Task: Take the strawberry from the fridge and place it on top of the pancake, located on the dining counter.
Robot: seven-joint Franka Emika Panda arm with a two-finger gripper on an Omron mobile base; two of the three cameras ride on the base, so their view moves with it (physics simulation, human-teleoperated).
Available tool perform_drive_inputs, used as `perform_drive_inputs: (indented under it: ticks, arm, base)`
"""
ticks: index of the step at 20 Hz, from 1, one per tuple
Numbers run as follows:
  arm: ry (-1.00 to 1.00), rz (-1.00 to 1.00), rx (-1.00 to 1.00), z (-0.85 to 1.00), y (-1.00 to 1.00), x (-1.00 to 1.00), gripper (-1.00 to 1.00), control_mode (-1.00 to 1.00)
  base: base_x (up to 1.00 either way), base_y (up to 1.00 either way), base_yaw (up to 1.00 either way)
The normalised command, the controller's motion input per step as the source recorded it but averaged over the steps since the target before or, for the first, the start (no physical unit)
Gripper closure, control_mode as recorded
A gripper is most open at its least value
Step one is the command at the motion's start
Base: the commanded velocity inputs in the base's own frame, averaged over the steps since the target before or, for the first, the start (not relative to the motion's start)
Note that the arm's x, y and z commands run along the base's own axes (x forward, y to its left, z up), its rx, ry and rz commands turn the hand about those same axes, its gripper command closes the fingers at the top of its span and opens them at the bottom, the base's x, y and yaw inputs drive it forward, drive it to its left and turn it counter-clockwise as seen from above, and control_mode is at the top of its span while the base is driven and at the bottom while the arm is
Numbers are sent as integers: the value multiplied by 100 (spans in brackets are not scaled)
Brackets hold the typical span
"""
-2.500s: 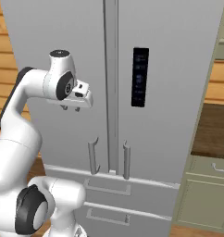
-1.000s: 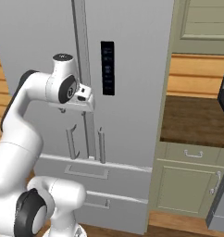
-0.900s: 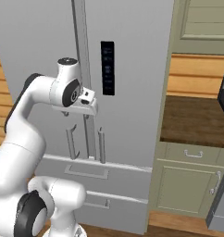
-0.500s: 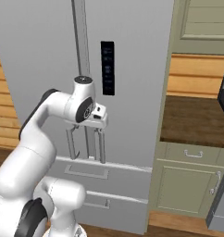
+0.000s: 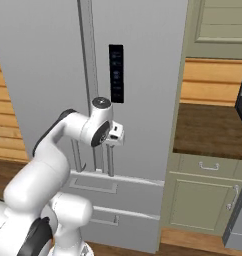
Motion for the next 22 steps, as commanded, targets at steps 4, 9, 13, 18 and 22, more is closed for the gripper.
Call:
perform_drive_inputs:
  ticks: [4,9,13,18,22]
  arm:
    - [-6,0,1,-6,0,35,-100,-100]
    - [0,0,0,-1,0,28,-100,-100]
    - [-2,0,0,-9,0,28,-100,-100]
    - [-3,0,0,-17,0,19,-100,-100]
    - [-8,0,0,-18,0,13,-100,-100]
  base:
    - [0,0,0]
    - [0,0,0]
    - [0,0,0]
    - [0,0,0]
    - [0,0,0]
